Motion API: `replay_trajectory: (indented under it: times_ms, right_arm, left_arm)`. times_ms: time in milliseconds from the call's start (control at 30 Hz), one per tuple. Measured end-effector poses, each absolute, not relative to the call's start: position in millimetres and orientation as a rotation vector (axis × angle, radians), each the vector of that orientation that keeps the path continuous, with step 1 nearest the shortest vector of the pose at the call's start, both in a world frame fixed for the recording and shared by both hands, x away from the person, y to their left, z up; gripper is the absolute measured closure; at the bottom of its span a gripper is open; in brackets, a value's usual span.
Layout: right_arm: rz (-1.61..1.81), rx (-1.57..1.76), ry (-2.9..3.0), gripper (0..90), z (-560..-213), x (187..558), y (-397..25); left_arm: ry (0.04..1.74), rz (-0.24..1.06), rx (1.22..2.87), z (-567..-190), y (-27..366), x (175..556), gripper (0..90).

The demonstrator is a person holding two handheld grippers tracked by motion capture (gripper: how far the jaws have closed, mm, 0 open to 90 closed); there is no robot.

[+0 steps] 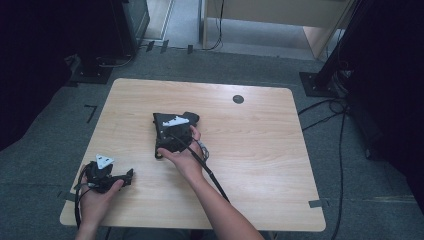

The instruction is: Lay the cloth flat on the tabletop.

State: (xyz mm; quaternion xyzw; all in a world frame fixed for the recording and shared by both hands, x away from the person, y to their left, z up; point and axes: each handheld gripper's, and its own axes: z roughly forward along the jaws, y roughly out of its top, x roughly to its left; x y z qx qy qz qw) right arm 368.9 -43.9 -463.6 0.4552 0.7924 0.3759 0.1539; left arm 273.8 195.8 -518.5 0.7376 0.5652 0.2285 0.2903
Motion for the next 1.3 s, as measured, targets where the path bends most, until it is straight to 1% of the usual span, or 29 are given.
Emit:
replay_trajectory:
  times_ms: [33, 67, 100, 133, 167, 233, 300, 367, 400, 433, 567, 667, 767, 800, 900, 933, 967, 1100, 1133, 1167, 1233, 1267, 1300]
  right_arm:
    - [1.033, 1.307, 2.266, 32.7, -469, 370, -41]
    - [1.033, 1.307, 2.266, 32.7, -469, 370, -41]
    - [0.954, 1.288, 2.239, 52.4, -477, 371, -40]
    - [0.964, 1.274, 2.244, 57.5, -478, 371, -43]
    - [0.995, 1.283, 2.244, 67.3, -478, 372, -48]
    - [1.057, 1.315, 2.251, 82.1, -477, 372, -60]
    - [1.109, 1.334, 2.235, 85.5, -476, 371, -71]
    - [1.146, 1.327, 2.227, 86.6, -473, 368, -82]
    - [1.174, 1.328, 2.223, 86.7, -471, 365, -89]
    - [1.199, 1.322, 2.215, 86.8, -469, 362, -94]
    - [1.345, 1.327, 2.189, 86.4, -461, 343, -131]
    - [1.387, 1.390, 2.202, 86.0, -468, 325, -157]
    - [1.332, 1.384, 2.212, 83.4, -479, 309, -179]
    - [1.299, 1.388, 2.208, 80.1, -483, 305, -185]
    - [1.195, 1.451, 2.173, 58.0, -492, 300, -202]
    - [1.195, 1.466, 2.146, 55.7, -490, 299, -206]
    - [1.206, 1.455, 2.121, 52.2, -487, 297, -209]
    - [1.287, 1.282, 2.117, 46.4, -465, 295, -198]
    - [1.324, 1.250, 2.144, 45.7, -462, 297, -192]
    - [1.373, 1.234, 2.181, 44.4, -459, 302, -185]
    - [1.383, 1.232, 2.191, 43.6, -459, 303, -181]
    - [1.368, 1.205, 2.228, 42.4, -459, 308, -169]
    - [1.305, 1.180, 2.261, 43.2, -462, 314, -152]
  left_arm:
    - [1.508, 0.610, 1.966, -519, 196, 274, 1.1]
    - [1.508, 0.610, 1.966, -519, 196, 274, 1.1]
    - [1.507, 0.610, 1.966, -519, 196, 274, 1.1]
    - [1.507, 0.609, 1.967, -518, 196, 274, 1.1]
    - [1.508, 0.609, 1.967, -518, 196, 274, 1.1]
    - [1.510, 0.606, 1.963, -518, 196, 274, 1.4]
    - [1.525, 0.597, 1.941, -516, 198, 273, 3.1]
    - [1.547, 0.590, 1.910, -514, 198, 272, 13.0]
    - [1.547, 0.574, 1.907, -513, 197, 272, 13.5]
    - [1.534, 0.532, 1.895, -512, 196, 272, 13.5]
    - [1.489, 0.493, 1.876, -508, 182, 270, 13.6]
    - [1.428, 0.482, 1.879, -501, 164, 269, 14.2]
    - [1.371, 0.463, 1.883, -494, 144, 269, 14.5]
    - [1.350, 0.458, 1.892, -493, 138, 270, 14.8]
    - [1.314, 0.445, 1.922, -492, 117, 273, 14.9]
    - [1.296, 0.441, 1.934, -492, 110, 274, 14.9]
    - [1.281, 0.438, 1.942, -491, 104, 275, 15.0]
    - [1.237, 0.442, 1.965, -489, 80, 283, 15.4]
    - [1.237, 0.442, 1.965, -489, 80, 283, 15.4]
    - [1.239, 0.443, 1.964, -490, 71, 288, 15.4]
    - [1.245, 0.428, 1.965, -491, 66, 292, 15.5]
    - [1.249, 0.418, 1.963, -491, 63, 293, 15.5]
    - [1.246, 0.404, 1.963, -491, 60, 295, 15.5]
